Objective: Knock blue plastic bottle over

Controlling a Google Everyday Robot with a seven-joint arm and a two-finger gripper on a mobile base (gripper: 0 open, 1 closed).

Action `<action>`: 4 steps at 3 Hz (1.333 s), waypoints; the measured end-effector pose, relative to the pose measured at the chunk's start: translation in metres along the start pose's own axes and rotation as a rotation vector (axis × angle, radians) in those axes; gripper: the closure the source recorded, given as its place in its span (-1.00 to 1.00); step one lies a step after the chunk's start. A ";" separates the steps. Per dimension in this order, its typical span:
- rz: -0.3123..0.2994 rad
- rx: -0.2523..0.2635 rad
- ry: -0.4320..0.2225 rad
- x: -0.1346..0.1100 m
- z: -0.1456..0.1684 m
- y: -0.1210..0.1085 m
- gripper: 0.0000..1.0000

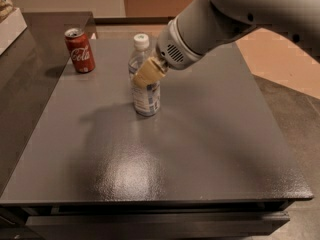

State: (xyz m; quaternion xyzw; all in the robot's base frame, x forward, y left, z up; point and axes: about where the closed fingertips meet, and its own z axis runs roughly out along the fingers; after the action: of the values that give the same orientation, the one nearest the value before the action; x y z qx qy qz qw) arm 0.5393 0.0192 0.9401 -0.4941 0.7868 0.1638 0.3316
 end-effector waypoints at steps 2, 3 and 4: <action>-0.129 0.072 0.191 0.024 -0.069 -0.036 1.00; -0.222 0.069 0.349 0.043 -0.086 -0.045 1.00; -0.334 0.041 0.513 0.066 -0.091 -0.044 1.00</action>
Offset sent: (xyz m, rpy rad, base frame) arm 0.0017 -0.1328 0.0575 -0.4285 -0.0376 0.0605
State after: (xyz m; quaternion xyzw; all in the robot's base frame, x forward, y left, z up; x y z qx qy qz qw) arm 0.5260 -0.0986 0.9644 -0.6350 0.7559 -0.0390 0.1546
